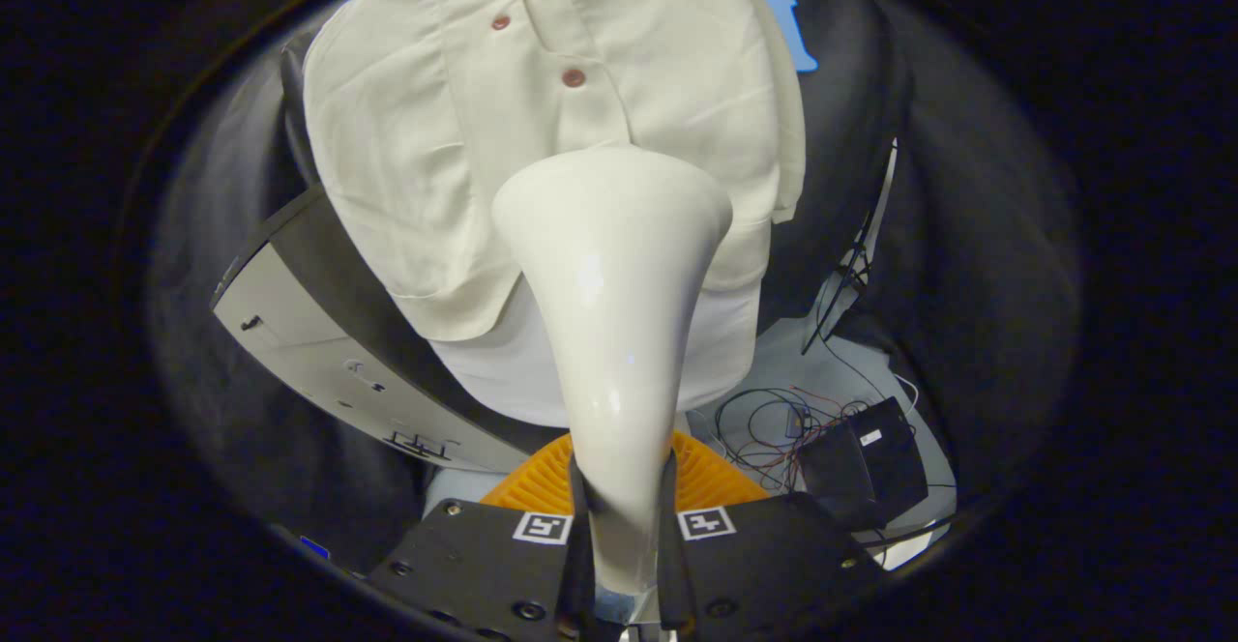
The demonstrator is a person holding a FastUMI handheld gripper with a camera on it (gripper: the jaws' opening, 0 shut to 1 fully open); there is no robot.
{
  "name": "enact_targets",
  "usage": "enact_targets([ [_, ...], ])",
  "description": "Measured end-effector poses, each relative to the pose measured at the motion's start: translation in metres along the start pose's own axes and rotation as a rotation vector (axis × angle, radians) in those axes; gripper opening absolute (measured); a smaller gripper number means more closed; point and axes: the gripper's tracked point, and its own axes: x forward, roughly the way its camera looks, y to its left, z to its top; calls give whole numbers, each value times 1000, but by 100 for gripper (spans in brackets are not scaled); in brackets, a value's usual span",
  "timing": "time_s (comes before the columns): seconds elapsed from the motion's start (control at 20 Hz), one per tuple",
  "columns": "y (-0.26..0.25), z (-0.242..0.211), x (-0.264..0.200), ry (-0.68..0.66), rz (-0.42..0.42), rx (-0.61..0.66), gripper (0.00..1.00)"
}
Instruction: Iron the clothes twice with a garment steamer, once on the left side and once on the right side.
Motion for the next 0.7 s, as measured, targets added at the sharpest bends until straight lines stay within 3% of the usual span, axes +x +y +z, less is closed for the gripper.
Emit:
enact_targets([
  [0.3,74,2,-45,-75,1,-4,26],
  [0.7,153,49,-144,-298,-31,-24,26],
])
